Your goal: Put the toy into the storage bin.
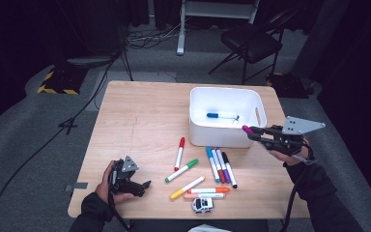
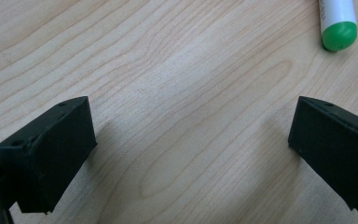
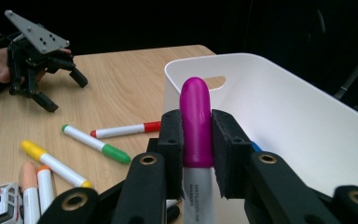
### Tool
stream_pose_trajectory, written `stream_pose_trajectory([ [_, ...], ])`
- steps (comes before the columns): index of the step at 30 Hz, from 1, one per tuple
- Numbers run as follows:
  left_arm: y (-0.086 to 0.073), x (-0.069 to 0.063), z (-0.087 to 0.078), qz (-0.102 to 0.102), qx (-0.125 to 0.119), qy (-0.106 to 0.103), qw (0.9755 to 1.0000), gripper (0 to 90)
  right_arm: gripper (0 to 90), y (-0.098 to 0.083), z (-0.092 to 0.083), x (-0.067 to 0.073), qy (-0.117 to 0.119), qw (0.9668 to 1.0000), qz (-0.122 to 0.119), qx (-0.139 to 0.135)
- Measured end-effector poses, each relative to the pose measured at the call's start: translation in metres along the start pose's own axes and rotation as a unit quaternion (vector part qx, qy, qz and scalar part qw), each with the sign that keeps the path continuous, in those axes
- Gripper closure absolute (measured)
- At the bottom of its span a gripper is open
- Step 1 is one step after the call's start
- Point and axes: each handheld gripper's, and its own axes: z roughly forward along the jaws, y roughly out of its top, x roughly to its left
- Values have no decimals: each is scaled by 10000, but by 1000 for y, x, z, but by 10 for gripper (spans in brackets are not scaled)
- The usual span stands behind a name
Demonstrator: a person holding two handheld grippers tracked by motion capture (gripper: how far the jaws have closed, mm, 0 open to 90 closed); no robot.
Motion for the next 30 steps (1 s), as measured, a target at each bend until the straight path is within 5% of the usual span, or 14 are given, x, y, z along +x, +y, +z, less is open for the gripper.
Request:
stream_pose_trajectory([
  [16,0,0,0,11,16,7,10000,8,754,44,10,-18,-130,9994,-313,58],
  [30,0,0,0,17,6,0,10000,8,754,54,38,-42,-208,9988,-265,352],
])
